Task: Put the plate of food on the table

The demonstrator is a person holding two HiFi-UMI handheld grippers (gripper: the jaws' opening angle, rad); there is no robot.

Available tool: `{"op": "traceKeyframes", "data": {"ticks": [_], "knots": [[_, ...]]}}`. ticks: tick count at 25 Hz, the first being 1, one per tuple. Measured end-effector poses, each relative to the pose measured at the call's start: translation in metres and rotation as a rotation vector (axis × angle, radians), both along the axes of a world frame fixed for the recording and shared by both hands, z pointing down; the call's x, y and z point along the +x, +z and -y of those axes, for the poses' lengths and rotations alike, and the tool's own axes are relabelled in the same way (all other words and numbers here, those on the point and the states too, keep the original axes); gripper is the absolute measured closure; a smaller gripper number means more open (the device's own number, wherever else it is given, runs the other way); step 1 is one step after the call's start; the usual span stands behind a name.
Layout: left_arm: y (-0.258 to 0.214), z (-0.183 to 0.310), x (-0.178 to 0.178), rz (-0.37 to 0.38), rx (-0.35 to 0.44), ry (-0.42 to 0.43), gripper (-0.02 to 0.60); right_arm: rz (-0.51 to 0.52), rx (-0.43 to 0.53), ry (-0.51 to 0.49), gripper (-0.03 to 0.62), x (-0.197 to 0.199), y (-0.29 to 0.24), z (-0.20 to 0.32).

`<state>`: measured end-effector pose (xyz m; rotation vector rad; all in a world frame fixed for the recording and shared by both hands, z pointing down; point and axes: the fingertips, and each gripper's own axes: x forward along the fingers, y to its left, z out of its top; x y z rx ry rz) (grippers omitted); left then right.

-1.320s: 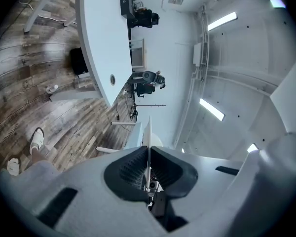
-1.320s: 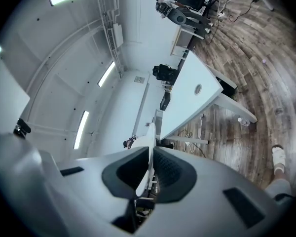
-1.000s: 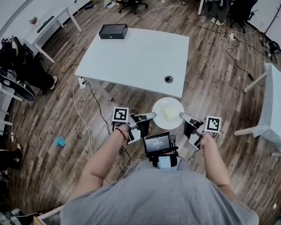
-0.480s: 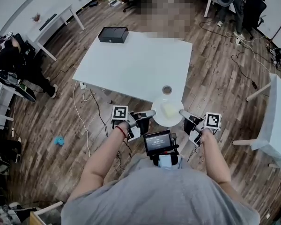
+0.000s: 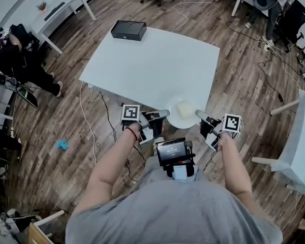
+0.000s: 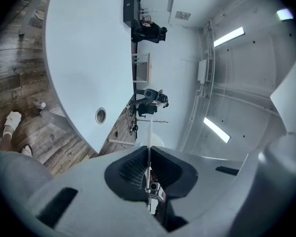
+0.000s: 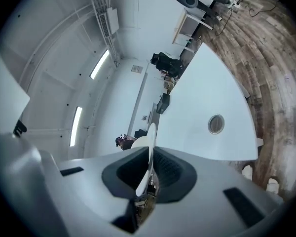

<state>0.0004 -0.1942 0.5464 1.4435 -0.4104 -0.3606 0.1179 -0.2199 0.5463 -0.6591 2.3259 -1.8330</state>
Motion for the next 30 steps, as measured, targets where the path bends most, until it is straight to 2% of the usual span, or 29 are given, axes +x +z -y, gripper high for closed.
{"op": "traceKeyframes", "data": {"ticks": [5, 10, 15, 18, 20, 23, 30], "knots": [[0.016, 0.033, -0.023, -0.004, -0.022, 0.005, 0.552, -0.019, -0.004, 0.015, 0.546, -0.022, 0.022, 0.037], [0.037, 0.075, -0.047, 0.037, -0.026, 0.024, 0.552, -0.004, -0.020, 0.025, 0.546, -0.048, 0.044, 0.076], [0.072, 0.113, -0.065, 0.098, -0.011, 0.042, 0.552, -0.042, 0.034, 0.035, 0.546, -0.062, 0.073, 0.112], [0.088, 0.134, -0.073, 0.129, -0.008, 0.057, 0.552, -0.064, -0.014, 0.073, 0.546, -0.068, 0.093, 0.126], [0.099, 0.144, -0.076, 0.143, -0.013, 0.070, 0.552, -0.103, -0.008, 0.085, 0.546, -0.068, 0.106, 0.135], [0.115, 0.154, -0.077, 0.158, -0.030, 0.088, 0.552, -0.068, -0.036, 0.111, 0.546, -0.074, 0.118, 0.143], [0.146, 0.174, -0.075, 0.154, -0.068, 0.111, 0.552, -0.088, -0.109, 0.140, 0.546, -0.072, 0.150, 0.158]]}}
